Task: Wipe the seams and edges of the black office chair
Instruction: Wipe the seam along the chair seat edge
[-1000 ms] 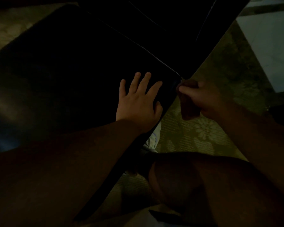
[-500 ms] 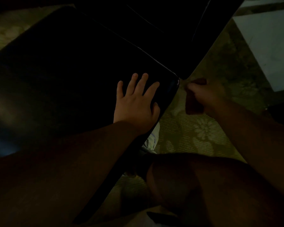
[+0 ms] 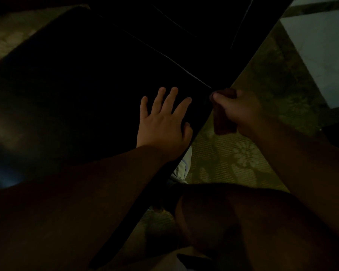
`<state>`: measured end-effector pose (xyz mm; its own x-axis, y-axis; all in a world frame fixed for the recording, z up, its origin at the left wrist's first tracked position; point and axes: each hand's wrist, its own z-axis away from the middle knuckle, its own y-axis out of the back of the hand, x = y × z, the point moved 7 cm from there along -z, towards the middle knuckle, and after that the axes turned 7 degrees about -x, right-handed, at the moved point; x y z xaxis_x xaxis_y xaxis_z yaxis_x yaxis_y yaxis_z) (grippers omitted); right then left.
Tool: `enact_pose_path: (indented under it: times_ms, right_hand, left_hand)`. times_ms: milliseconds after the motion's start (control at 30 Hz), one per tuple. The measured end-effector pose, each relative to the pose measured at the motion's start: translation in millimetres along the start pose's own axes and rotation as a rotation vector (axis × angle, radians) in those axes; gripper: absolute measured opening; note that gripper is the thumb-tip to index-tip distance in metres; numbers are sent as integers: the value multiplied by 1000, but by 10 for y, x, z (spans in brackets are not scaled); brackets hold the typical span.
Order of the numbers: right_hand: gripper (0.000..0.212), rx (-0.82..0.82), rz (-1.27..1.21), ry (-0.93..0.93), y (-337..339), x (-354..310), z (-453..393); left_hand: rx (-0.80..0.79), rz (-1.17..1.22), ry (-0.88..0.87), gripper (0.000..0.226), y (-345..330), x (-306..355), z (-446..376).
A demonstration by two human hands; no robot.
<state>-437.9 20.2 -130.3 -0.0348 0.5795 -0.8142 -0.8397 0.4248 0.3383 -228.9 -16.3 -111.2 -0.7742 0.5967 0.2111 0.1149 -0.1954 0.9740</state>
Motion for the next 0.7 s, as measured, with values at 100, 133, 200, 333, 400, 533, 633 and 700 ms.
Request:
enact_pose_path:
  times_ms: [100, 133, 200, 333, 400, 533, 633, 700]
  right_hand:
    - [46, 91, 132, -116, 143, 105, -13]
    - [47, 119, 136, -120, 173, 108, -2]
    - [41, 113, 23, -65, 152, 70, 5]
    - [22, -19, -244, -75, -58, 35, -29]
    - [14, -18, -204, -145, -36, 181, -65]
    - [28, 33, -99, -239, 104, 337, -41]
    - [43, 34, -248, -200, 107, 268, -73]
    - [40, 26, -307, -172, 50, 196, -50]
  left_hand:
    - [1, 4, -2, 64, -4, 3, 19]
    - [4, 5, -3, 64, -4, 0, 22]
    - [4, 5, -4, 65, -3, -2, 23]
    - [-1, 6, 0, 65, -2, 17, -2]
    - [-9, 9, -5, 65, -9, 24, 7]
    - [-1, 5, -2, 64, -10, -5, 18]
    - [10, 3, 3, 64, -3, 3, 3]
    - [18, 9, 3, 64, 1, 12, -4]
